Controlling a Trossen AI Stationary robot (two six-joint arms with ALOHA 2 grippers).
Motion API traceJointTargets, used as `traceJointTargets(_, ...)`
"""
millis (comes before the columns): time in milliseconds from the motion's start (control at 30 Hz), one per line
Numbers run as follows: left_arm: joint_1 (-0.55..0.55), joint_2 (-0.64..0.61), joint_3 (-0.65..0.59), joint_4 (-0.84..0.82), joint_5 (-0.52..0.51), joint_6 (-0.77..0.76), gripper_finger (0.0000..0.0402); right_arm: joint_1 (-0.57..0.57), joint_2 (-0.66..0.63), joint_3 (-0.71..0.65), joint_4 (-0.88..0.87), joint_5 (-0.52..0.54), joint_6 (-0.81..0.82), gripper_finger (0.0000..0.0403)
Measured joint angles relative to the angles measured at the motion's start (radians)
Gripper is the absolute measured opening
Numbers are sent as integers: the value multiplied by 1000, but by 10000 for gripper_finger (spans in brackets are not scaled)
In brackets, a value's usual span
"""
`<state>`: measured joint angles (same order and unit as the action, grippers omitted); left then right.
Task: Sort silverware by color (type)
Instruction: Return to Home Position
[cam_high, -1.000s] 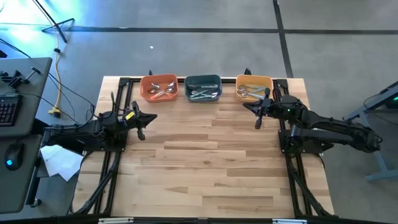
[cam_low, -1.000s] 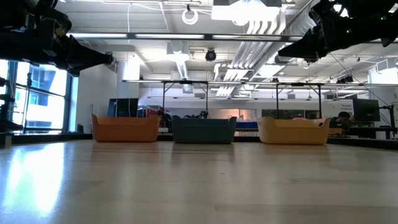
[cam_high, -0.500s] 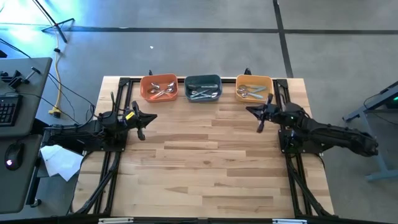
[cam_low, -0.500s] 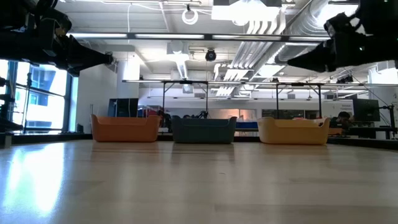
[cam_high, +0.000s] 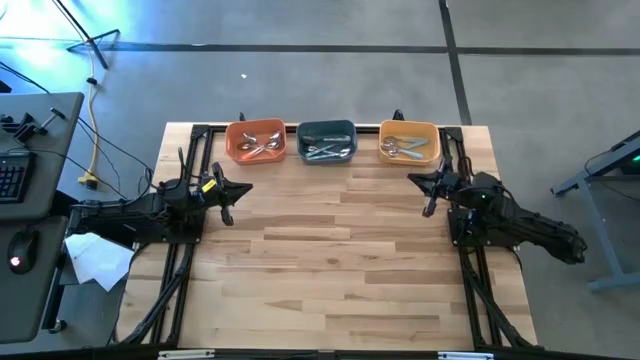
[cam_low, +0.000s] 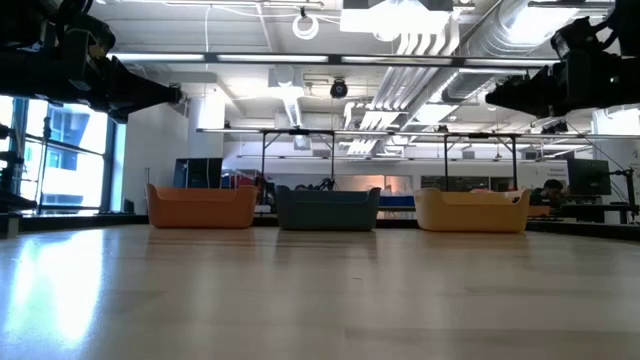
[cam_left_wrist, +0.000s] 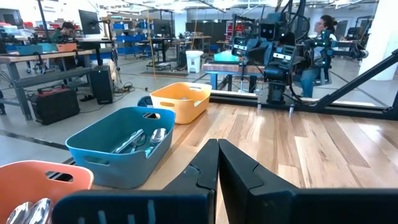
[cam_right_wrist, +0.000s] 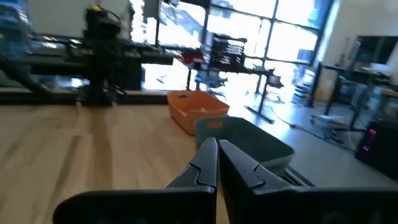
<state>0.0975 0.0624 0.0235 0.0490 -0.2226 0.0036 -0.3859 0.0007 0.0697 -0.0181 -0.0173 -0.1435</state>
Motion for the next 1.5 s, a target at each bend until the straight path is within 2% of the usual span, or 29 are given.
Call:
traceJointTargets(133, 0, 3, 0, -3, -1, 0, 3, 0, -1, -11, -3, 41, 8, 0)
traceJointTargets(267, 0, 7, 1, -1, -3, 0, 3, -1, 5, -60, 109, 24, 8, 0)
traceJointTargets(467, 0, 7, 1, 0, -4, 0, 3, -20, 10, -60, 43, 77, 48, 0)
traceJointTargets(933, 0, 7, 1, 0, -4, 0, 3, -27, 25, -60, 43, 73, 59, 0)
traceJointTargets(1100, 0, 7, 1, 0, -4, 0, 3, -27, 25, -60, 43, 73, 167, 0)
traceJointTargets(1500, 0, 7, 1, 0, -4, 0, 3, -27, 25, -61, 43, 73, 168, 0)
